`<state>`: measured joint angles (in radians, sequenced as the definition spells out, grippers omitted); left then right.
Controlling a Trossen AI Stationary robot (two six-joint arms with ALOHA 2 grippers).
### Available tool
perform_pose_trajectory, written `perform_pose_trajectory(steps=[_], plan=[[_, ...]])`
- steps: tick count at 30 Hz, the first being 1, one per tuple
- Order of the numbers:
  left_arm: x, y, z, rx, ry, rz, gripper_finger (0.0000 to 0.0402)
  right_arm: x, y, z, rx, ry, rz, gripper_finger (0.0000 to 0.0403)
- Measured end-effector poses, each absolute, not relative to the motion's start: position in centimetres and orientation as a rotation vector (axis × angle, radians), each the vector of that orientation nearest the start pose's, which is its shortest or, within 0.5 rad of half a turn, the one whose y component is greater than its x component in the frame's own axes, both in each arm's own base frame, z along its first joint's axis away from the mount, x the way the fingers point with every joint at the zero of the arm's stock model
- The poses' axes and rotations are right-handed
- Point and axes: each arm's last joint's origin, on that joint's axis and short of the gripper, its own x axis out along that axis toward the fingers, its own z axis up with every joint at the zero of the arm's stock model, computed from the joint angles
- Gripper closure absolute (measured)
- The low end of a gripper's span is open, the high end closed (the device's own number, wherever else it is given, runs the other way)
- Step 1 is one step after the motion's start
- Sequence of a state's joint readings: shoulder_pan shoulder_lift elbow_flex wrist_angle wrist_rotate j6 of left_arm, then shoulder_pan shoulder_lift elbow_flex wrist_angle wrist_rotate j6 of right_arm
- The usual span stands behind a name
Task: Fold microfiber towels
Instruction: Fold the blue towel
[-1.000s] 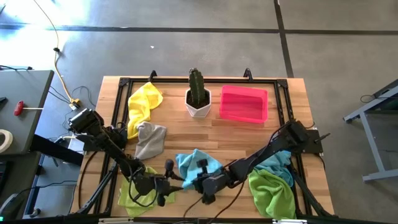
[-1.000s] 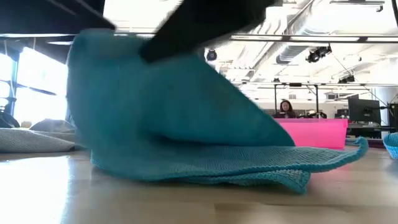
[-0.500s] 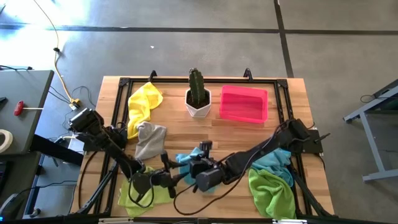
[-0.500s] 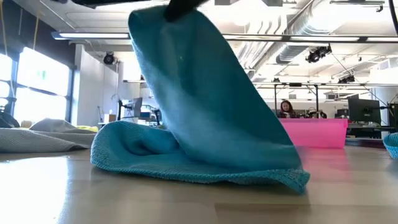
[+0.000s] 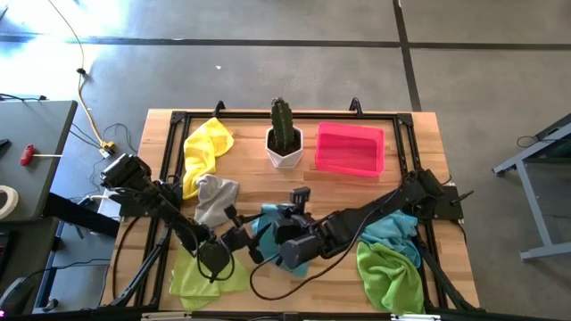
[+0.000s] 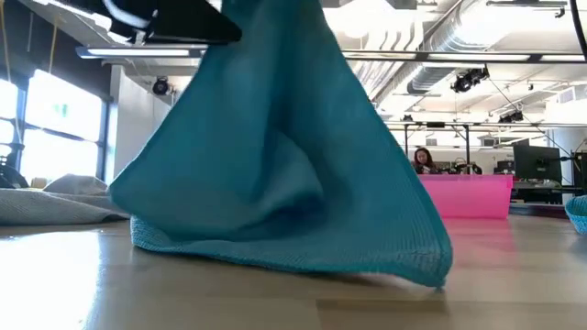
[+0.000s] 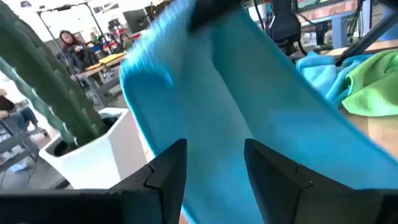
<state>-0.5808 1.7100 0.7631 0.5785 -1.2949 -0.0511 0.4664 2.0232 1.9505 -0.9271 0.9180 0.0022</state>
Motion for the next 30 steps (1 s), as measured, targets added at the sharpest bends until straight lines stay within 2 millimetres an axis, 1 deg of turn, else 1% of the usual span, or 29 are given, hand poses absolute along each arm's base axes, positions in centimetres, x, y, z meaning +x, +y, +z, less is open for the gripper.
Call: perform_pose_trajectory(steps=[5, 10, 17, 25, 30], plan=[[27.9, -14.8, 16.3, 0.163, 0.223, 0.720, 0.0250, 39.0, 17.6, 32.3, -0.650, 0.778, -0.402, 0.0402], [27.3, -14.6, 15.0, 0.035, 0.288, 0.662, 0.0250, 38.5, 17.7, 33.5, -0.671, 0.776, -0.416, 0.0402], [27.0, -14.0, 14.0, -0.032, 0.396, 0.620, 0.0250, 37.8, 18.3, 34.5, -0.693, 0.765, -0.418, 0.0402], [27.0, -13.2, 13.6, -0.036, 0.433, 0.648, 0.0250, 36.8, 19.2, 34.3, -0.750, 0.803, -0.386, 0.0402], [27.3, -13.4, 14.0, 0.088, 0.430, 0.620, 0.0250, 35.9, 19.6, 34.0, -0.737, 0.834, -0.386, 0.0402]])
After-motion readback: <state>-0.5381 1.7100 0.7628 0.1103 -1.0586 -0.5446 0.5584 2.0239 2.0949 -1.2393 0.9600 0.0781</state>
